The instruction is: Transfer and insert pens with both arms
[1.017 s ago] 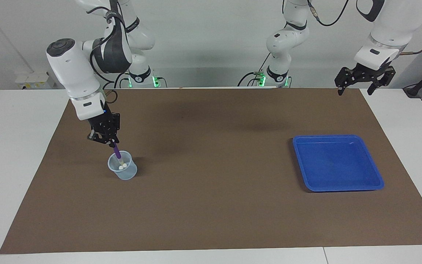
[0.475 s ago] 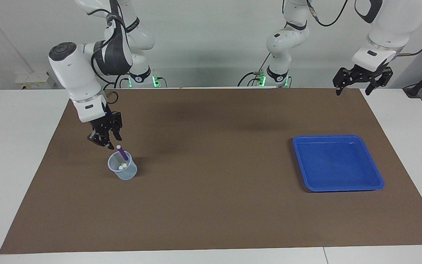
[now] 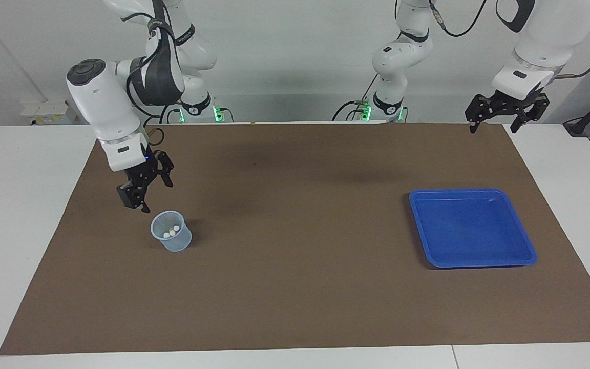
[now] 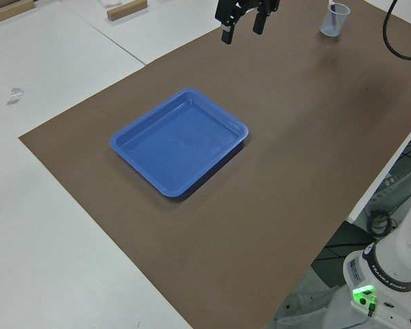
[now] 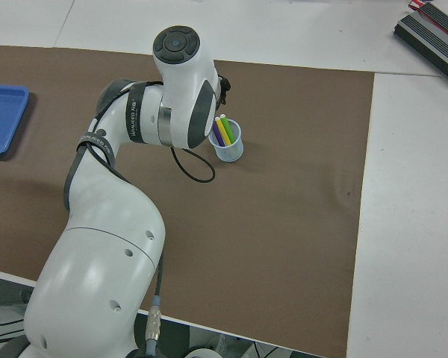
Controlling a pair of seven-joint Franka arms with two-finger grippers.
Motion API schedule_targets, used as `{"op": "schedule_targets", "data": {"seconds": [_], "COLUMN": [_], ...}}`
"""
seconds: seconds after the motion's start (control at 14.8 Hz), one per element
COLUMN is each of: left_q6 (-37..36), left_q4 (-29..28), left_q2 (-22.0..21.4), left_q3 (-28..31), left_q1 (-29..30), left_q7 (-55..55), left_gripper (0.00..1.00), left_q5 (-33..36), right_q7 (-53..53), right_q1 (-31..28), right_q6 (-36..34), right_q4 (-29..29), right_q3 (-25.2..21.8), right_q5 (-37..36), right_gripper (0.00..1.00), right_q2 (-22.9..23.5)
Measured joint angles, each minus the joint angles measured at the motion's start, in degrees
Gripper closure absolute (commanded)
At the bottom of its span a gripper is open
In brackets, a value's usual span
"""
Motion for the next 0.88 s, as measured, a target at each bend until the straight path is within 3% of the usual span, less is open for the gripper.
{"op": "schedule_targets", "data": {"seconds": [0.41,0.88], "left_q6": [-0.05,0.02], "left_q4": [0.0,0.0], "left_q2": [0.0,-0.02], "left_q3": [-0.06,1.09], "left_q1": [-0.02,-2.07], "left_q7": [0.0,-0.01], "left_gripper": [0.0,0.0], "left_q5": [0.0,-0.01], "right_q7": [1.46,26.23], "right_q1": [-1.29,-1.07], "right_q6": [-2.26,-17.65], "right_q4": [1.03,11.75], "right_q3": [-0.05,0.25], "right_q5": [0.06,0.07], "right_gripper": [0.0,0.0], "right_q2": [-0.69,-2.38]}}
